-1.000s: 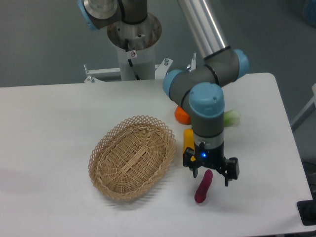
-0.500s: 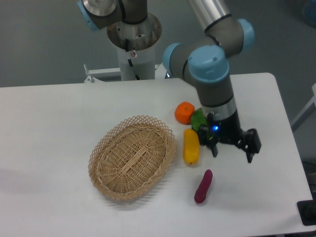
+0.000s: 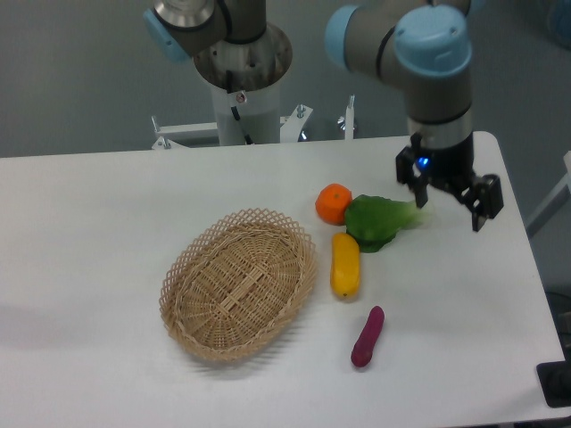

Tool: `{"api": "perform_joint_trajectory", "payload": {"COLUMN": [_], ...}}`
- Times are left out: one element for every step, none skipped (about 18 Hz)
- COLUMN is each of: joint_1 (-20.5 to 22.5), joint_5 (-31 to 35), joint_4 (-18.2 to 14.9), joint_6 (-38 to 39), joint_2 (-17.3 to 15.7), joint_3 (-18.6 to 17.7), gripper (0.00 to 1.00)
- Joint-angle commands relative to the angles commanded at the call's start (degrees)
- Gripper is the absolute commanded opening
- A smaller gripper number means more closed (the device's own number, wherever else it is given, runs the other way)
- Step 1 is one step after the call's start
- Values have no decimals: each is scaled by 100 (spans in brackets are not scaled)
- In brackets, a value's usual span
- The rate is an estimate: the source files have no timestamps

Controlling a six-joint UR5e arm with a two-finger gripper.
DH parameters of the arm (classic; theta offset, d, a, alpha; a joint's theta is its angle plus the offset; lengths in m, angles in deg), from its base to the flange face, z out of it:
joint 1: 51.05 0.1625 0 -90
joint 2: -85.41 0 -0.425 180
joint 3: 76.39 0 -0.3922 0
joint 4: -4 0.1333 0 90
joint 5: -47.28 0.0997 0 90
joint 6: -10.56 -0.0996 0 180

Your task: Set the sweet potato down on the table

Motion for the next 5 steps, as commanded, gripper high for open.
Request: {"api": "perform_joint_trajectory", "payload": {"joint_1": [106, 168, 212, 221, 221], "joint_5": [-88, -159, -194, -195, -195], "joint_4": [-53, -97, -107, -107, -107], "joint_6": [-220, -370, -415, -424, -424], "joint_2": [-27, -70, -88, -97, -89], "joint_3": [0, -26, -52, -53, -53], "gripper": [100, 100, 100, 100, 100]}}
